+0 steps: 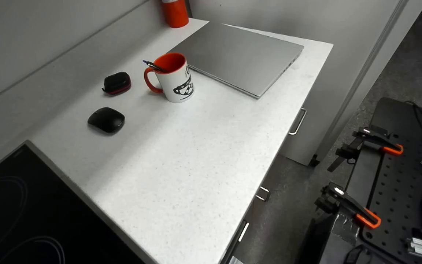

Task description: Take the pen out of the cup and put it on the countertop

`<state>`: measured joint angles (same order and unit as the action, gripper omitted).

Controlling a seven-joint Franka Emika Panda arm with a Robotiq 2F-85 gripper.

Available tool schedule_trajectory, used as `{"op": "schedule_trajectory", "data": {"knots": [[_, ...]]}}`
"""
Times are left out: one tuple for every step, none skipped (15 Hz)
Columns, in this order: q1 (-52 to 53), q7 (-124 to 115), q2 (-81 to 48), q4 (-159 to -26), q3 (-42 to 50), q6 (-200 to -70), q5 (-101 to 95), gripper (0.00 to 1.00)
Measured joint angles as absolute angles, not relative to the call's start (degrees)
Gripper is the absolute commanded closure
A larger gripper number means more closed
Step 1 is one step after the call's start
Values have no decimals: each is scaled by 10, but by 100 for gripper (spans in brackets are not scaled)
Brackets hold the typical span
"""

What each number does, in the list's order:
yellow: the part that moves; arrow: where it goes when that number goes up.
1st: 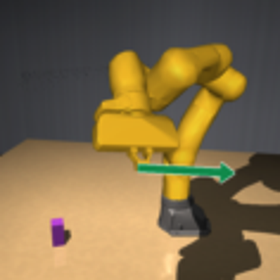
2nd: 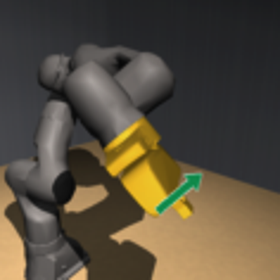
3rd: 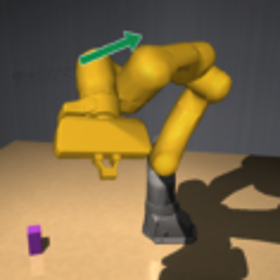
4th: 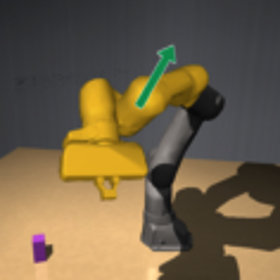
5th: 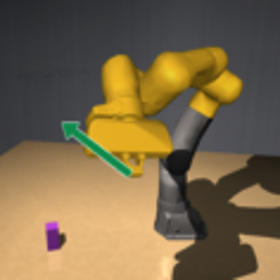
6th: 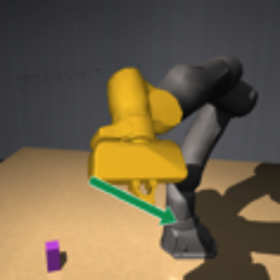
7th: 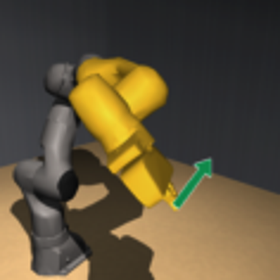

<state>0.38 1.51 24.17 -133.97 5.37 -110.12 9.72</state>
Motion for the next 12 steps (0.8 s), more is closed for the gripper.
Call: {"op": "schedule_trajectory", "data": {"knots": [[4,15,241,-1340,53,-1102,97,0],[4,17,239,-1340,51,-1109,97,0],[5,18,236,-1342,47,-1129,100,0],[7,21,231,-1347,44,-1159,110,0],[11,22,225,-1354,39,-1200,123,0],[17,23,216,-1360,32,-1245,137,0],[23,24,205,-1367,26,-1293,147,0],[29,24,192,-1371,18,-1341,152,0],[35,24,176,-1373,10,-1390,153,0],[39,23,160,-1375,3,-1437,153,0],[41,21,142,-1376,-5,-1481,153,0],[43,19,123,-1376,-11,-1517,153,0]]}}
